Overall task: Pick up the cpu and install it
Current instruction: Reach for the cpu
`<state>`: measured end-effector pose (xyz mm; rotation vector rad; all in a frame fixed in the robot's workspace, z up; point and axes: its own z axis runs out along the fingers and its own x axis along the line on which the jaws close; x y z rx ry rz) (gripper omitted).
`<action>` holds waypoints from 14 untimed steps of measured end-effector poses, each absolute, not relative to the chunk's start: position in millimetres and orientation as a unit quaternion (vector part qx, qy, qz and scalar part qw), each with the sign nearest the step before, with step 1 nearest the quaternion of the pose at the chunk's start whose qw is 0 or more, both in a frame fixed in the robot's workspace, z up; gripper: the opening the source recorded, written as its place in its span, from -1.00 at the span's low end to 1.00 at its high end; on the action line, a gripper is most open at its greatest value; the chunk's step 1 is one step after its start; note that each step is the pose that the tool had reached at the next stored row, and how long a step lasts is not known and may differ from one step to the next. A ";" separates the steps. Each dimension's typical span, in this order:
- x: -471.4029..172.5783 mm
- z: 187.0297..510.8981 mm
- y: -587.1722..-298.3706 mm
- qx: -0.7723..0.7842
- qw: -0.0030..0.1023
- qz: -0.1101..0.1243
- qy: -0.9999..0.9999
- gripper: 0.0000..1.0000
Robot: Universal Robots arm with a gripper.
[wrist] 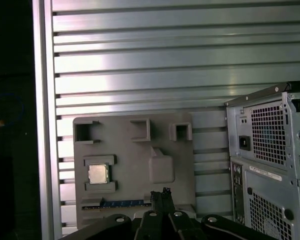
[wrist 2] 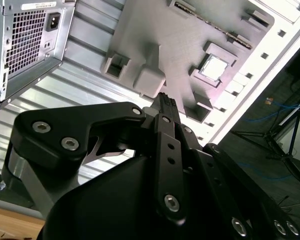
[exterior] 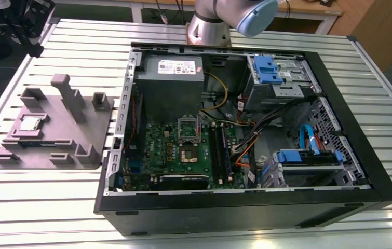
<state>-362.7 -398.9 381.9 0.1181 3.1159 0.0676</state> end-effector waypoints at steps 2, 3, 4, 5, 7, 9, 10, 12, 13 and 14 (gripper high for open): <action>-364.3 381.8 -398.9 0.038 0.011 0.022 0.999 -0.80; -364.8 381.7 -398.9 0.038 0.011 0.022 0.999 -0.80; -364.9 381.7 -399.0 0.038 0.011 0.022 0.999 -0.80; -365.1 381.7 -398.9 0.038 0.011 0.022 0.999 -0.80; -365.6 381.7 -398.9 0.038 0.011 0.022 0.999 -0.80; -366.0 381.7 -398.9 0.038 0.011 0.022 0.999 -0.80; -366.2 381.7 -398.9 0.038 0.011 0.022 0.999 -0.80; -366.7 381.7 -398.9 0.038 0.011 0.022 0.999 -0.80; -367.0 381.7 -398.9 0.038 0.011 0.022 0.999 -0.80; -367.3 381.7 -398.9 0.038 0.011 0.022 0.999 -0.80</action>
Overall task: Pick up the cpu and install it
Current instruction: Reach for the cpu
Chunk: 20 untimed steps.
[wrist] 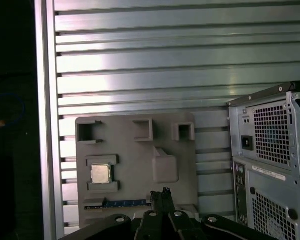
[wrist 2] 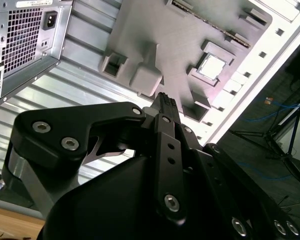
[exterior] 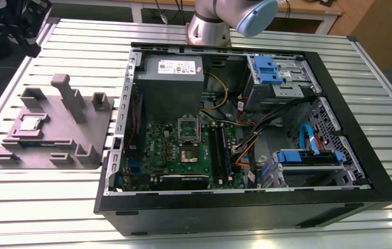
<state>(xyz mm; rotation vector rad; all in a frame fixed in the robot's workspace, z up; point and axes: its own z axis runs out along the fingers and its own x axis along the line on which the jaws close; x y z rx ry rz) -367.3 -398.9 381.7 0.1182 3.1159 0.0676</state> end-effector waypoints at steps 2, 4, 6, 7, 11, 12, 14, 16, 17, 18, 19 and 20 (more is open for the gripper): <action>-368.0 381.7 -398.9 0.038 0.011 0.022 0.999 -0.80; -368.7 381.7 -398.9 0.038 0.011 0.022 0.999 -0.80; -369.7 381.7 -398.9 0.038 0.011 0.022 0.999 -0.80; -370.5 381.6 -398.9 0.038 0.011 0.022 0.999 -0.80; -378.6 381.5 -398.9 0.038 0.011 0.022 0.999 -0.80; -382.4 381.5 -398.9 0.038 0.011 0.022 0.999 -0.80; -390.3 381.2 -399.0 0.038 0.011 0.022 0.999 -0.80; -399.1 380.8 -398.9 0.038 0.011 0.022 0.999 -0.80; -403.7 380.5 -398.9 0.038 0.011 0.022 0.999 -0.80; -407.4 380.4 -399.0 0.038 0.011 0.022 0.999 -0.80; -410.5 380.2 -398.9 0.038 0.011 0.022 0.999 -0.80; -413.3 380.1 -398.9 0.038 0.011 0.022 0.999 -0.80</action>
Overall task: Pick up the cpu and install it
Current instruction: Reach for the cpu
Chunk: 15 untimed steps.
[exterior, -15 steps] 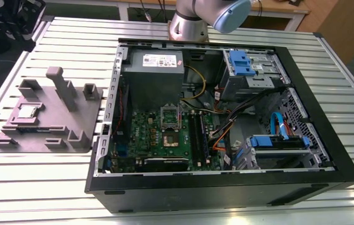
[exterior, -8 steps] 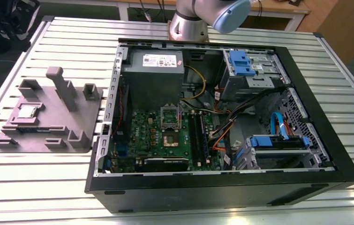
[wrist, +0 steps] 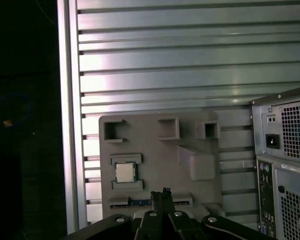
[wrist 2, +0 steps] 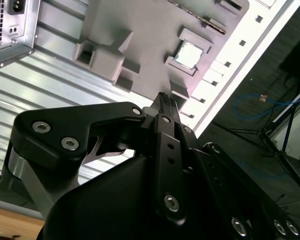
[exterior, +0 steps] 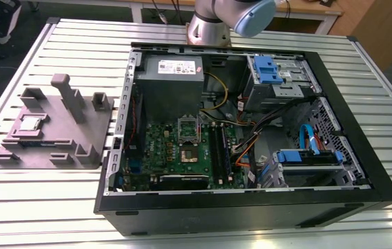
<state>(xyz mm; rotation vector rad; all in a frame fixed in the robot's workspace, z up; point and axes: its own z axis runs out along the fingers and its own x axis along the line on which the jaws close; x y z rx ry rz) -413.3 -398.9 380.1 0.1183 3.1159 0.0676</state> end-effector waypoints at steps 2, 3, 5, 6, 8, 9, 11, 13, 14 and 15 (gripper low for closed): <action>-418.7 379.8 -398.9 0.038 0.011 0.022 0.999 -0.80; -421.3 379.6 -398.9 0.038 0.011 0.022 0.999 -0.80; -426.9 379.3 -399.0 0.038 0.011 0.022 0.999 -0.80; -429.6 379.2 -399.0 0.038 0.011 0.022 0.999 -0.80; -435.6 378.9 -398.9 0.038 0.011 0.022 0.999 -0.80; -438.5 378.7 -398.9 0.038 0.011 0.022 0.999 -0.80; -444.7 378.2 -398.9 0.038 0.010 0.022 0.999 -0.80; -450.9 377.8 -398.9 0.038 0.010 0.022 0.999 -0.80; -454.0 377.7 -398.9 0.038 0.010 0.022 0.999 -0.80; -457.0 377.4 -399.0 0.038 0.009 0.022 0.999 -0.80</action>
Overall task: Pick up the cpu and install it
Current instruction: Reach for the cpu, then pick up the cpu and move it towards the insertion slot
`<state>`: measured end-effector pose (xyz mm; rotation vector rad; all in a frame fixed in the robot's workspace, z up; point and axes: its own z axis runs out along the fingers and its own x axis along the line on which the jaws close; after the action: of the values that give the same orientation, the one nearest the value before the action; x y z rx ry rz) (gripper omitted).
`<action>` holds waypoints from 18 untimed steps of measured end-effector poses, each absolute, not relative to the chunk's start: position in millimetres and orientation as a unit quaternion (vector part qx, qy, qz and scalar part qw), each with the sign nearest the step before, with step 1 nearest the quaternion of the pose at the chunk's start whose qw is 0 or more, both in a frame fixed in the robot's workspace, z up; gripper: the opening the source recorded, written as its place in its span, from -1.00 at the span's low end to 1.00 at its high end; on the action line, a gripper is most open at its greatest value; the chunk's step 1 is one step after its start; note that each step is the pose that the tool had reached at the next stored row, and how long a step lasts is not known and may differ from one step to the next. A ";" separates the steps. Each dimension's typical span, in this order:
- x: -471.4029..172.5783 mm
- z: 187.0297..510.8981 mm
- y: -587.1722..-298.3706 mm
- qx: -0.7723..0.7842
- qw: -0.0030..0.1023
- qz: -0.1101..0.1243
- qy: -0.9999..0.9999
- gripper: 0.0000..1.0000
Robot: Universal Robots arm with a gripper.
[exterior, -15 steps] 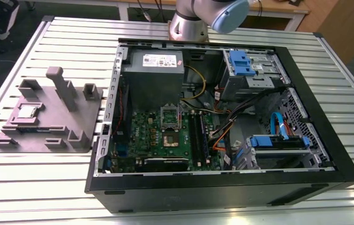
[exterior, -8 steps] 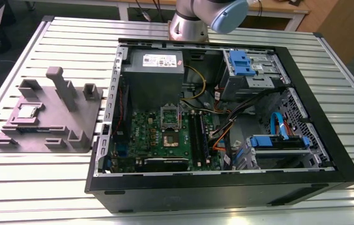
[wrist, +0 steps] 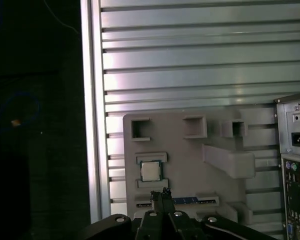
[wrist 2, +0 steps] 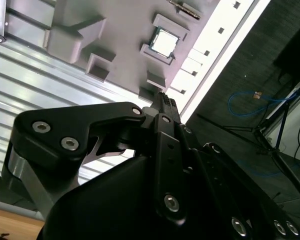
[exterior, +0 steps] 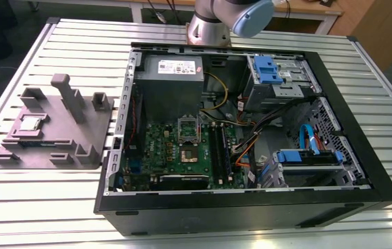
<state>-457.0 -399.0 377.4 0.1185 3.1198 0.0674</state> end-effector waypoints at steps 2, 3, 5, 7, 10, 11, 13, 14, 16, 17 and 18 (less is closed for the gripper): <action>-461.4 377.1 -398.9 0.038 0.009 0.022 0.999 -0.80; -462.0 377.0 -399.0 0.038 0.009 0.022 0.999 -0.80; -462.0 377.0 -399.0 0.038 0.009 0.022 0.999 -0.80; -462.0 377.1 -398.9 0.038 0.009 0.022 0.999 -0.80; -462.1 377.1 -398.9 0.038 0.009 0.022 0.999 -0.80; -462.1 377.1 -398.9 0.038 0.009 0.022 0.999 -0.80; -462.1 377.1 -398.9 0.038 0.009 0.022 0.999 -0.80; -462.1 377.0 -398.9 0.038 0.009 0.022 0.999 -0.80; -462.1 377.1 -398.9 0.038 0.009 0.022 0.999 -0.80; -462.1 377.1 -398.9 0.038 0.009 0.022 0.999 -0.80; -462.1 377.1 -398.9 0.038 0.009 0.022 0.999 -0.77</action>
<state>-462.1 -398.9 377.1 0.1186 3.1211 0.0680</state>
